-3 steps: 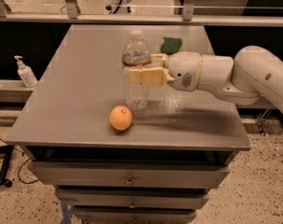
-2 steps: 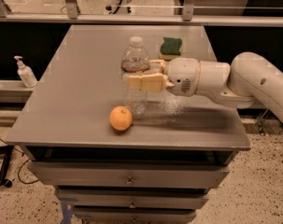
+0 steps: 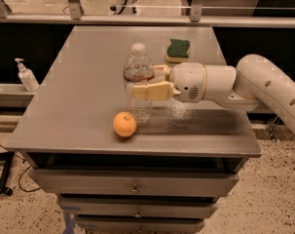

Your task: Move water bottle near orange

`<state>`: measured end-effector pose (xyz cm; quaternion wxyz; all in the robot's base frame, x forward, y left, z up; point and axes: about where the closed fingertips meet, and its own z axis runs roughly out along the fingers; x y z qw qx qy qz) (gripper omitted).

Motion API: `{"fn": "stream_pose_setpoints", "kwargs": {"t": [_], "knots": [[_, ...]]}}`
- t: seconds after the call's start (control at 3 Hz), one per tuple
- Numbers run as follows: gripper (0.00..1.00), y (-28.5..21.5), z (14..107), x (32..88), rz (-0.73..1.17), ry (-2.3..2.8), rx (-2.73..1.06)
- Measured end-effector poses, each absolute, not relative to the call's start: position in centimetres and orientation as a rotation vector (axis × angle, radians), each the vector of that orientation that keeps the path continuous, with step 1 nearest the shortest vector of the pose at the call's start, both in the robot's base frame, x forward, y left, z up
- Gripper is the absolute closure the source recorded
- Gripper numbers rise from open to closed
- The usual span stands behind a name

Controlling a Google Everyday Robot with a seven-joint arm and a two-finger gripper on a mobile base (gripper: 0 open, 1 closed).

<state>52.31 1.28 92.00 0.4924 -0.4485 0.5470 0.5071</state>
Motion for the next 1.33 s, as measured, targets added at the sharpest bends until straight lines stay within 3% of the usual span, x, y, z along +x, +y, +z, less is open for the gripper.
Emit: {"fn": "stream_pose_setpoints", "kwargs": {"t": [0.67, 1.0, 1.33], "knots": [[0.12, 1.8, 92.1, 51.1, 1.278, 1.242, -1.167], [0.00, 1.8, 92.2, 50.7, 1.291, 1.216, -1.188], [0.00, 1.8, 92.3, 50.5, 1.296, 1.204, -1.197]]}}
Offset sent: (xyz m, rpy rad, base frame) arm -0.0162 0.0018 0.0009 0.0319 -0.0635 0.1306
